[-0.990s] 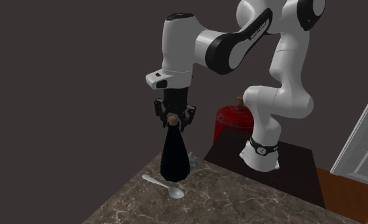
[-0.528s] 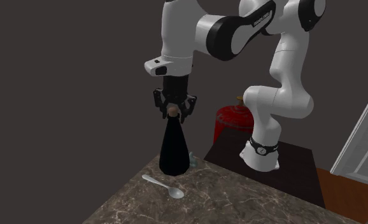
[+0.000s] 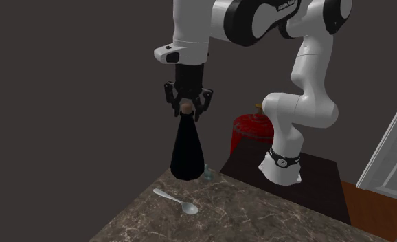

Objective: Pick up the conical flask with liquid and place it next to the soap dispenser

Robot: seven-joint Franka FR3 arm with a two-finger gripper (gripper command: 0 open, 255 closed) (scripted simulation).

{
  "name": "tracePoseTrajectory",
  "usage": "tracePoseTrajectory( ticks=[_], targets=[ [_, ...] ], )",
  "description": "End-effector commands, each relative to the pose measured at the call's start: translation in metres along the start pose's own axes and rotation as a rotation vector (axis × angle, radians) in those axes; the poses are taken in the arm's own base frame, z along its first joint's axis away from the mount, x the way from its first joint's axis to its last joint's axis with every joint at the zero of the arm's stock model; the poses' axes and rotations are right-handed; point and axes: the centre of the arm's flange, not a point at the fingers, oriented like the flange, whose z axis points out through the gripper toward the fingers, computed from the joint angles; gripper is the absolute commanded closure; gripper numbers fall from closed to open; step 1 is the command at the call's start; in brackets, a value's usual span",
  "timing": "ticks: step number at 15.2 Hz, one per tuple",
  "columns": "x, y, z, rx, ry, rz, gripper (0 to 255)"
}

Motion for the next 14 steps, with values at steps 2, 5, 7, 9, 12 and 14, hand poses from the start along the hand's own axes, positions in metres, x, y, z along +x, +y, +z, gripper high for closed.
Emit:
tracePoseTrajectory(
  ticks=[2, 5, 7, 9, 12, 14],
  targets=[
    [-0.002, 0.003, -0.017, -0.001, 0.001, 0.000, 255],
    [-0.003, 0.004, -0.033, -0.001, 0.001, 0.000, 255],
    [-0.004, 0.006, -0.043, -0.001, 0.001, 0.000, 255],
    [-0.004, 0.007, -0.054, -0.001, 0.001, 0.000, 255],
    [-0.006, 0.009, -0.069, -0.001, 0.001, 0.000, 255],
    [-0.006, 0.010, -0.080, -0.001, 0.001, 0.000, 255]
  ],
)
